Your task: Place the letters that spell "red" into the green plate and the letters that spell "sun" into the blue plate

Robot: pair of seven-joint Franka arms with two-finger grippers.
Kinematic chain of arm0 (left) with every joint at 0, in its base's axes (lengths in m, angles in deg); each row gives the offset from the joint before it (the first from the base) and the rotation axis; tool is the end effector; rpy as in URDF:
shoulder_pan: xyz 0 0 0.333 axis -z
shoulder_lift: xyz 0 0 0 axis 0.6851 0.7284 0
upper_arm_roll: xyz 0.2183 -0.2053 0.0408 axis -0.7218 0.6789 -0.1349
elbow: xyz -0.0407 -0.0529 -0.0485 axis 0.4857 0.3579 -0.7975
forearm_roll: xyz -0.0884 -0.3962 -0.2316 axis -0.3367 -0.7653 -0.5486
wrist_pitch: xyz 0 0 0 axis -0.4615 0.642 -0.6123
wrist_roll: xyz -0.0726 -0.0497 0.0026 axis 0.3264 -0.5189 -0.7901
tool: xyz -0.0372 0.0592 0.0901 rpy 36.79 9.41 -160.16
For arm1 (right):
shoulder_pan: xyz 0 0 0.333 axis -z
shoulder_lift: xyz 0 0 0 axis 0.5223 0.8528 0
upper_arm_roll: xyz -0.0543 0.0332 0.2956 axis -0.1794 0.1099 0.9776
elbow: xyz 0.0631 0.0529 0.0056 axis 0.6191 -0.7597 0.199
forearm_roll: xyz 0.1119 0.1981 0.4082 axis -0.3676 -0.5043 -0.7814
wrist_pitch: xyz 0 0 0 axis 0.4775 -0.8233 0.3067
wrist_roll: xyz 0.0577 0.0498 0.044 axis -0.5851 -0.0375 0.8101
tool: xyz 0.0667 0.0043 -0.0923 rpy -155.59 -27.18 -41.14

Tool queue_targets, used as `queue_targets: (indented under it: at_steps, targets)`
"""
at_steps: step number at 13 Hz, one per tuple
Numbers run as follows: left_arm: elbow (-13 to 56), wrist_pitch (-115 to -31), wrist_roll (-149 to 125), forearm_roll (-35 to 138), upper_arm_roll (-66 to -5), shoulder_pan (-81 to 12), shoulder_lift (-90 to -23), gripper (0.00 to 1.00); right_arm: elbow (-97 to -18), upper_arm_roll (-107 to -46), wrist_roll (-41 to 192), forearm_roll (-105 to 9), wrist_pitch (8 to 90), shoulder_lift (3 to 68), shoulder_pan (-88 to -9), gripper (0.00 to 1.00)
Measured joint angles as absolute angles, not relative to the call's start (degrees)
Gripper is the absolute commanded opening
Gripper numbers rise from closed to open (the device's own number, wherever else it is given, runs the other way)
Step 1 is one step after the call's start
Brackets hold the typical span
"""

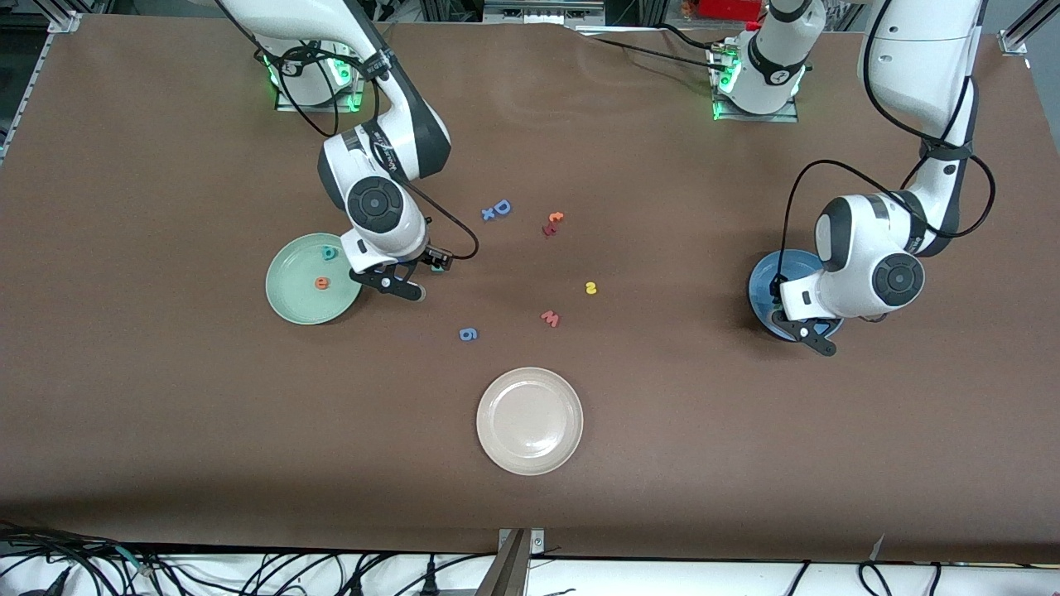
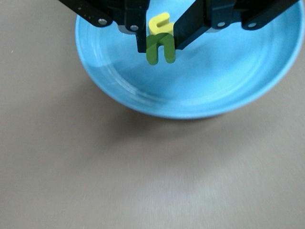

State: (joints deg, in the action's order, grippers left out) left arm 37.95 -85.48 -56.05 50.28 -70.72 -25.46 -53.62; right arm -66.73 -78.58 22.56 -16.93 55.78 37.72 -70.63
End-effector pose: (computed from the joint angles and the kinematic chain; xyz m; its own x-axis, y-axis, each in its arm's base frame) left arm 0.6089 -0.0021 0.1098 0.8224 -0.5290 -0.2094 -0.5162 -0.8485 0.1165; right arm 0.5598 0.3510 0.1873 0.9300 -0.3390 -0.1424 -0.3227 -0.9381 0.1258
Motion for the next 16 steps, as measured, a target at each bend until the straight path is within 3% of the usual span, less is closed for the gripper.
queue_targets:
  at_steps: [1, 2, 3, 7, 11, 16]
  targets:
    - [38.41, -85.48, -56.08, 50.28, -70.71, -25.47, -53.61, 0.41, -66.78, -78.55, 21.50, -16.93, 56.50, 38.04, -71.04, 0.80]
    - [38.62, -85.48, -56.08, 50.28, -70.69, -25.46, -53.58, 0.77, -67.10, -78.55, 20.74, -16.93, 57.49, 38.31, -71.50, 0.79]
    - [38.67, -85.48, -56.08, 50.28, -70.66, -25.45, -53.52, 0.99, -67.75, -78.55, 20.17, -16.93, 58.87, 38.48, -71.83, 0.79]
    - [38.35, -85.52, -56.11, 50.28, -70.57, -25.21, -53.59, 1.00, -71.51, -78.51, 16.57, -16.93, 65.02, 38.69, -72.47, 0.65]
    - [37.20, -85.52, -54.57, 43.87, -67.36, -23.68, -55.25, 1.00, -76.00, -78.50, 14.25, -16.94, 72.39, 38.70, -73.96, 0.65]
    - [35.81, -85.55, -35.00, 43.12, -59.27, -19.89, -55.72, 1.00, -76.88, -78.52, 11.01, -16.94, 74.99, 38.71, -74.00, 0.64]
